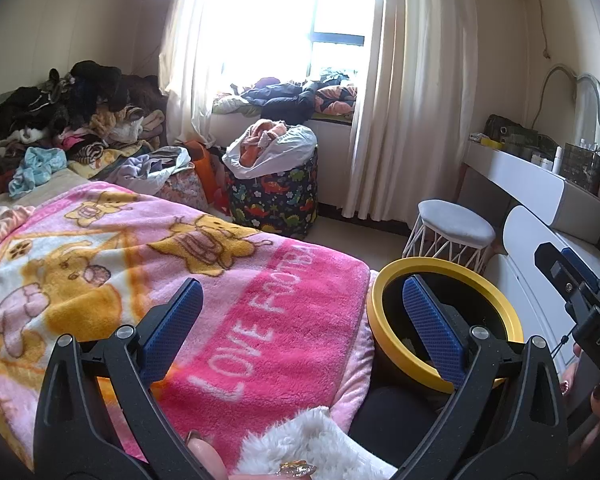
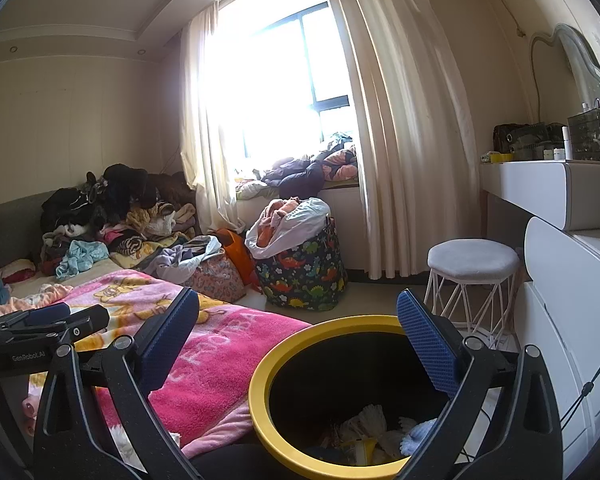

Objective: Collect trash

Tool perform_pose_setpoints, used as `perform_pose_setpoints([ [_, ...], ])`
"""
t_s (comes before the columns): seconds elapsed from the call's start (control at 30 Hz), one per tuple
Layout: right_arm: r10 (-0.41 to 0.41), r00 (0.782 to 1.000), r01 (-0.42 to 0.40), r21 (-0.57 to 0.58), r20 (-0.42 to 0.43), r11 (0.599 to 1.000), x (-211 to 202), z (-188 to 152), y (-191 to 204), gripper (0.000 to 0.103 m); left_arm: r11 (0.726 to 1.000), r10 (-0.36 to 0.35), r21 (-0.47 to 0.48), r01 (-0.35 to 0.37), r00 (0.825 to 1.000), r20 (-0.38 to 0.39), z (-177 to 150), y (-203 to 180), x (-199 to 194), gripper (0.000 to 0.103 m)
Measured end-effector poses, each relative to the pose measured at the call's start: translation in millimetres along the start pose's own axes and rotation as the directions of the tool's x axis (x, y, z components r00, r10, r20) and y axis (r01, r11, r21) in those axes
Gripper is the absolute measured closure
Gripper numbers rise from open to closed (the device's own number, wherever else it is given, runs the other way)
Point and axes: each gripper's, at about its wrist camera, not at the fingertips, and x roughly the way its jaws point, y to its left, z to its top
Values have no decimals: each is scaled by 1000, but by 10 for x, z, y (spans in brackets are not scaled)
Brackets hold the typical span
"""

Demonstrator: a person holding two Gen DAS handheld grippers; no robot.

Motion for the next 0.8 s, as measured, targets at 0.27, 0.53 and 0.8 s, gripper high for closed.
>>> perform_pose_setpoints([
  [0.27, 11, 1000, -11, -1, -26, 1000, 16, 7, 35, 6, 1000, -16, -18, 15, 1000, -25, 26, 15, 16, 11],
  [0.53, 330, 928, -349, -98, -172, 932, 510, 267, 994, 6, 961, 214, -152, -230, 971, -110, -64, 878, -12, 11],
  [0.8, 584, 541, -771, -80, -605, 631, 1220, -436, 3227, 6, 642, 641, -281, -713, 701, -314, -572, 2691, -396, 11],
])
